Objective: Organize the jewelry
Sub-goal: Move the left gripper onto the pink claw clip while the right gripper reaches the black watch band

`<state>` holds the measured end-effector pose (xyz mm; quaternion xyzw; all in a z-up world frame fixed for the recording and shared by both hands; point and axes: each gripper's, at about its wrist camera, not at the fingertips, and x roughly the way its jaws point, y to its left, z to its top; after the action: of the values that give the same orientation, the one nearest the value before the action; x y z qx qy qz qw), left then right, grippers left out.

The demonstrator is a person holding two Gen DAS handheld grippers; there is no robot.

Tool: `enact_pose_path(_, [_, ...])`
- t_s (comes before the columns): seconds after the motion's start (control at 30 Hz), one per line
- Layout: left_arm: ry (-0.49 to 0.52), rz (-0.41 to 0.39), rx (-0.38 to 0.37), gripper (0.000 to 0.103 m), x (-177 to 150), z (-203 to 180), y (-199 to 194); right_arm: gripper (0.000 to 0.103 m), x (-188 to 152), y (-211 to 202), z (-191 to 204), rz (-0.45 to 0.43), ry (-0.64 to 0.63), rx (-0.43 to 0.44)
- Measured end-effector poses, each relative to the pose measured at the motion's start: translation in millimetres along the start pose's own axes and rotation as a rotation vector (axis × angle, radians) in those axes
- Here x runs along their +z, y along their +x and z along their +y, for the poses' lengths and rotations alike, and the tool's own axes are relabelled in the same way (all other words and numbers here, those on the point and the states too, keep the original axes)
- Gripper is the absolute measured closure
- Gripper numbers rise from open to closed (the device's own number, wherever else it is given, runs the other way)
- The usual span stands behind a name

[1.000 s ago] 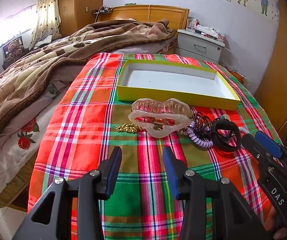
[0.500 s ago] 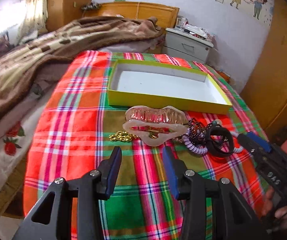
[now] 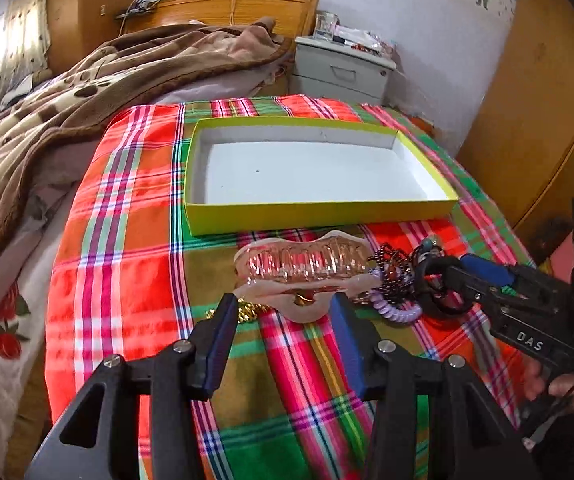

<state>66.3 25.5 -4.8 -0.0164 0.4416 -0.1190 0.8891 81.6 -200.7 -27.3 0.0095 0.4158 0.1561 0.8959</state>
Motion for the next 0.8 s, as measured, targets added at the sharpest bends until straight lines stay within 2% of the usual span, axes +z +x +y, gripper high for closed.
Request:
enact_pose_path(0.2, [0.013,0.019,0.051,0.053,7.2,6.9,12.3,0.062,0.2,5.5,3.7,0.017,-0.025,0.018])
enact_pose_path(0.27, [0.044,0.018,0.080,0.053,7.8,6.0,16.3,0.074,0.7,7.6,3.0,0.022,-0.029,0.010])
enact_pose_path(0.33, [0.058,0.033,0.077,0.053,9.2,6.2,20.5,0.074,0.6,7.8,1.8,0.021,-0.027,0.015])
enact_pose_path(0.47, [0.070,0.038,0.096,0.053,13.5,6.6,27.3,0.083,0.4,6.9,-0.7,0.015,-0.016,0.017])
enact_pose_path(0.57, [0.057,0.015,0.029,0.053,14.7,7.6,22.6,0.090,-0.5,5.8,-1.3,0.007,-0.008,0.025])
enact_pose_path(0.63, [0.049,0.026,-0.005,0.053,16.2,8.9,26.3,0.090,0.3,4.1,-3.6,-0.006,0.006,0.029])
enact_pose_path(0.8, [0.027,0.023,-0.031,0.055,18.2,6.6,28.5,0.091,1.2,-2.5,-7.8,-0.036,0.023,0.028])
